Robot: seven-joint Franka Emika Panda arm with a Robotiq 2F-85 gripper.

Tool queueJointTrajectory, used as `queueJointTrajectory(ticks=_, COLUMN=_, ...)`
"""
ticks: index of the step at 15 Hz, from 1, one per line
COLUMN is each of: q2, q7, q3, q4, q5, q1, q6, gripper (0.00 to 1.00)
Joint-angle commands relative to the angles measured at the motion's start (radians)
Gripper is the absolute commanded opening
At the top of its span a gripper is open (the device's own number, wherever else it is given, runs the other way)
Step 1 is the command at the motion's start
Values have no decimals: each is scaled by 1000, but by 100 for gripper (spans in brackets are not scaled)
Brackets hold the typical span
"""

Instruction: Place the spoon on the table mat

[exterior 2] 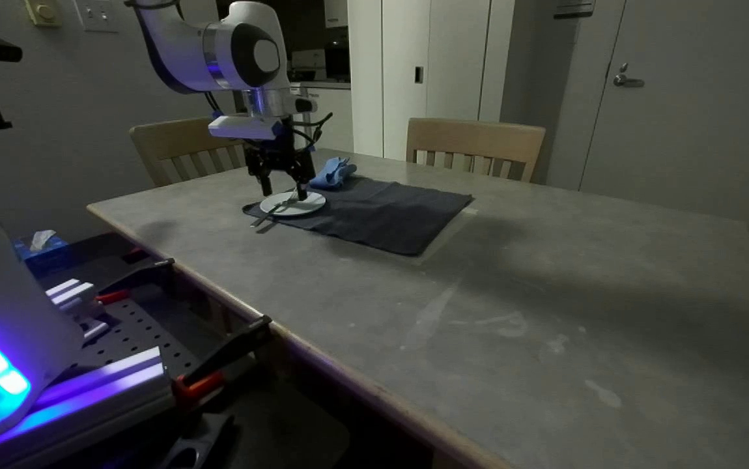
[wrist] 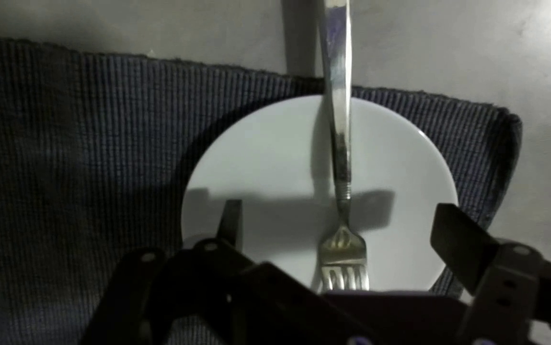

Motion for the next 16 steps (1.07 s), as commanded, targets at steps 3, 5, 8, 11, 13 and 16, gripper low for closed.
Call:
queueJointTrajectory(ticks=3, q2=5, q7=-20, q3=-7, q4=-6, q5=9, q1=0, q6=20, gripper=100)
queueJointTrajectory(ticks=5, q2=13, q7=-27, q3=-3, q4=4, q5=11, q1=-3, q6=12, gripper=92)
queueJointTrajectory(ticks=8, q2=18, q7=-35, q3=1, q4=8, q5=17, q1=-9, q6=11, gripper=64)
queueJointTrajectory(ticks=11, q2=20, q7=-39, q3=3, q4=8, q5=22, q1=-16, q6=14, gripper=48)
queueJointTrajectory(ticks=13, q2=23, q7=-45, q3=6, q4=9, q5=29, q1=-24, q6=14, gripper=41)
queueJointTrajectory(ticks=16, q2=27, q7=-61, q3=13, q4=9, q5=50, q1=-39, q6=16, gripper=21)
